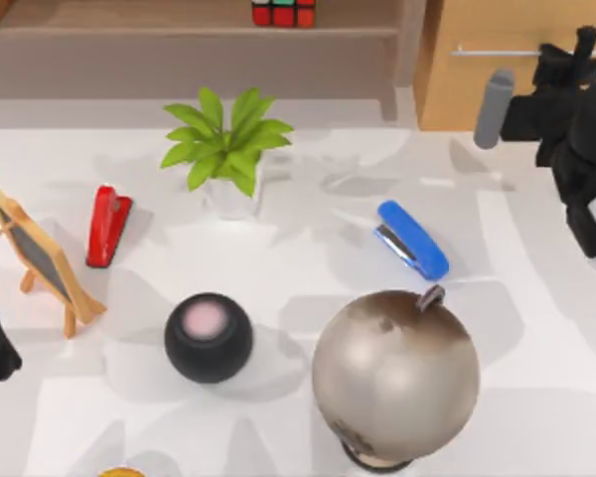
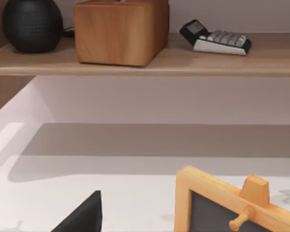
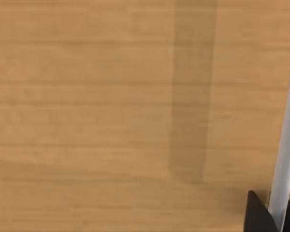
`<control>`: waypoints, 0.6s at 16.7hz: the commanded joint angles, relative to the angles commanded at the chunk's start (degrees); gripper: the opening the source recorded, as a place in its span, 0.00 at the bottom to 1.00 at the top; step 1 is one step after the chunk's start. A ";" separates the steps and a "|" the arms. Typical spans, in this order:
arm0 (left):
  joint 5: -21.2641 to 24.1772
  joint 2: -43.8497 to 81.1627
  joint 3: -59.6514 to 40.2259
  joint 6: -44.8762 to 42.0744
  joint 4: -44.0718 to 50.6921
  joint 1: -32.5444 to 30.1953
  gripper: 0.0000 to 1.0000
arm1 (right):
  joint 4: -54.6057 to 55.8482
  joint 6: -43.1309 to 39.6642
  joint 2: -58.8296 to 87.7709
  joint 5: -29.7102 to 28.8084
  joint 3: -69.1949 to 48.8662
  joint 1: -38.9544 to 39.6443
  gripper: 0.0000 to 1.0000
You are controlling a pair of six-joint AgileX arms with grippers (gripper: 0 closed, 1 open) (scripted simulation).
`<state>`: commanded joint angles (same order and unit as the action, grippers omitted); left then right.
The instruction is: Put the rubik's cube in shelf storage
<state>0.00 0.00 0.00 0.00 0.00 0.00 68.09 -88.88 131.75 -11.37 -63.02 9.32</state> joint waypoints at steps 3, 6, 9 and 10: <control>0.00 0.00 0.00 0.00 0.00 0.00 1.00 | -0.14 -0.01 0.11 0.03 -0.21 -0.03 0.00; 0.00 0.00 0.00 0.00 0.00 0.00 1.00 | -0.14 -0.01 0.11 0.03 -0.21 -0.03 0.15; 0.00 0.00 0.00 0.00 0.00 0.00 1.00 | -0.14 -0.01 0.11 0.03 -0.21 -0.03 0.38; 0.00 0.00 0.00 0.00 0.00 0.00 1.00 | -0.14 -0.01 0.11 0.03 -0.21 -0.03 0.45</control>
<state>0.00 0.00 0.00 0.00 0.00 0.00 67.95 -88.90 131.86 -11.35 -63.23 9.29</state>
